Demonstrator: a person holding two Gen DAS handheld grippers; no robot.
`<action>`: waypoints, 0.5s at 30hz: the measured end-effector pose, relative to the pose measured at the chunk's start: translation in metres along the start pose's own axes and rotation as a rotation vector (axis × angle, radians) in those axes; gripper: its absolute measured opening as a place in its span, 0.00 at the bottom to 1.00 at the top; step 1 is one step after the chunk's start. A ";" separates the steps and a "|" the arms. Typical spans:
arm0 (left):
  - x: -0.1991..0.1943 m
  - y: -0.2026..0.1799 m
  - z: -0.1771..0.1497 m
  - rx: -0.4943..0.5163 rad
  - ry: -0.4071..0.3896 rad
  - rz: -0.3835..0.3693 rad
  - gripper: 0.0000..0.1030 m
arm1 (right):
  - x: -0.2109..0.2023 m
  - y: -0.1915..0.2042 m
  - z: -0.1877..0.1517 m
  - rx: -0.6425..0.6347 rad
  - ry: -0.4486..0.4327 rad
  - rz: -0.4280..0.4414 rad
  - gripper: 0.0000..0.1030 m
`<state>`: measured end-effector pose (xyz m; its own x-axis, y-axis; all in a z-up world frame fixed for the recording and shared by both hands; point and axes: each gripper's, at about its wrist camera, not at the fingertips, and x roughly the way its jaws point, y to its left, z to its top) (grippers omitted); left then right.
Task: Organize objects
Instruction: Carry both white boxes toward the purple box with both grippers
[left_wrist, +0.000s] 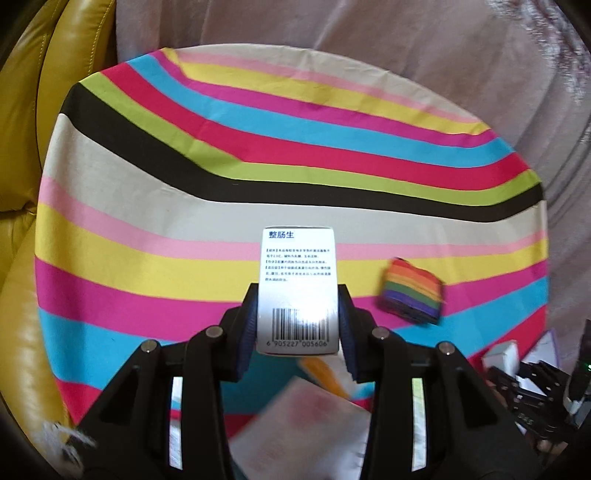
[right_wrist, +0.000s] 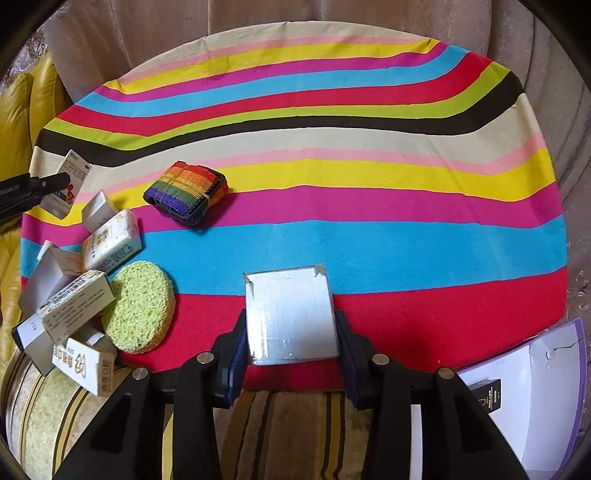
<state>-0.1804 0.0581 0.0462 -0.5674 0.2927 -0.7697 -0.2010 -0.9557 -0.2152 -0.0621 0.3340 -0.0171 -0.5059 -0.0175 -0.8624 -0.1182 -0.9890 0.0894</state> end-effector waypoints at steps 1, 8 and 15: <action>-0.002 -0.006 -0.003 0.002 -0.006 -0.014 0.42 | -0.002 -0.001 -0.001 0.003 -0.004 0.003 0.42; -0.022 -0.046 -0.030 0.034 -0.022 -0.111 0.42 | -0.017 -0.004 -0.011 0.028 -0.028 0.011 0.42; -0.028 -0.079 -0.060 0.062 0.024 -0.177 0.42 | -0.037 -0.006 -0.026 0.043 -0.060 0.013 0.42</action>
<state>-0.1008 0.1237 0.0492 -0.4999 0.4548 -0.7371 -0.3455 -0.8851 -0.3118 -0.0203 0.3372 0.0012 -0.5574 -0.0205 -0.8300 -0.1472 -0.9814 0.1230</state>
